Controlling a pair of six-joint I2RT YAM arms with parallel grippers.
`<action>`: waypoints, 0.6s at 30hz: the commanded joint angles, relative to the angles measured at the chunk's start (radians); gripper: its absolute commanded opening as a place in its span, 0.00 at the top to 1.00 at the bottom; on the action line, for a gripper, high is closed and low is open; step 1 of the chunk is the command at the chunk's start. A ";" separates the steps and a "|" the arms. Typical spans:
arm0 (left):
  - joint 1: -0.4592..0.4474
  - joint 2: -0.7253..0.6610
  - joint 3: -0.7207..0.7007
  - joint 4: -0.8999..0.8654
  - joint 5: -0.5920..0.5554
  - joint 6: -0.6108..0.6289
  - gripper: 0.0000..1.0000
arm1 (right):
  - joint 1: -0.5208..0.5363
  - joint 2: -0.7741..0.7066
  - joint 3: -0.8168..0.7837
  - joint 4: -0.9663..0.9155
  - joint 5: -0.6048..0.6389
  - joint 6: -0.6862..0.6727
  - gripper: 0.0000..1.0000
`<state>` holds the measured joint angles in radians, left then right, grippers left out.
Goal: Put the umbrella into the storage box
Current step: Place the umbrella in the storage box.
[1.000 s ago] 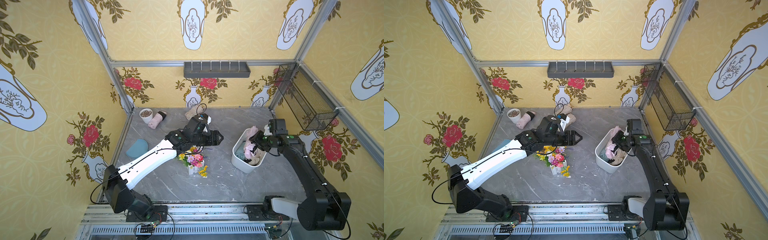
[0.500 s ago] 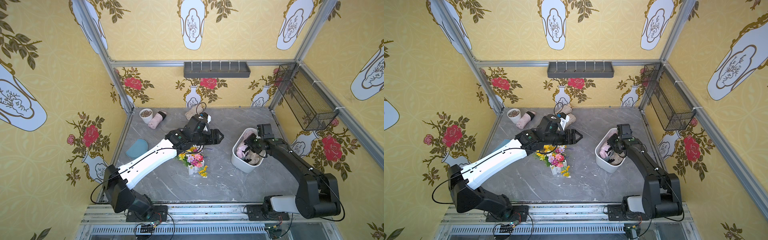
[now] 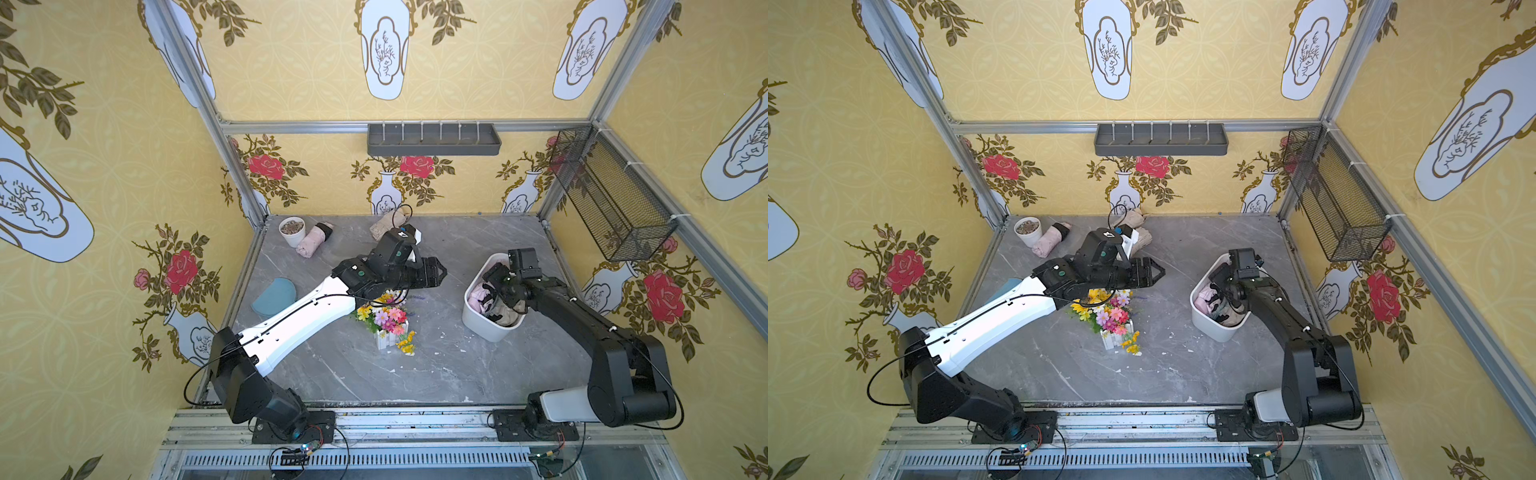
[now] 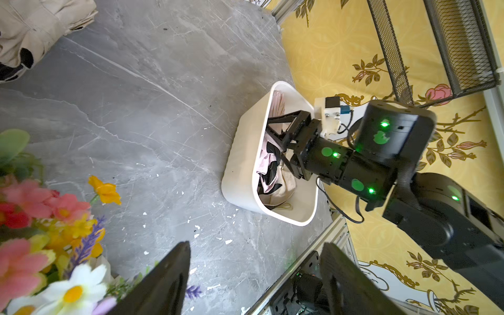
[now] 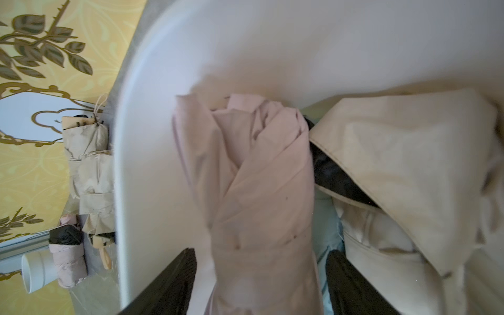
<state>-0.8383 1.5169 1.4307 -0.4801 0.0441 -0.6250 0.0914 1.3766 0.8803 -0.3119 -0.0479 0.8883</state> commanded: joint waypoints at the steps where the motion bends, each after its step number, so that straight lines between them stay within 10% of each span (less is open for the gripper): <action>1: 0.000 0.006 -0.013 0.011 0.007 0.003 0.20 | 0.001 -0.051 0.037 -0.107 0.045 -0.082 0.17; 18: 0.202 -0.108 -0.031 -0.070 -0.031 0.040 0.19 | 0.059 -0.145 0.220 -0.399 -0.107 -0.507 0.17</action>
<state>-0.6834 1.4197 1.3911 -0.5129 0.0322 -0.6266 0.1383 1.2343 1.0866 -0.6731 -0.0986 0.4923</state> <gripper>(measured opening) 0.812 0.836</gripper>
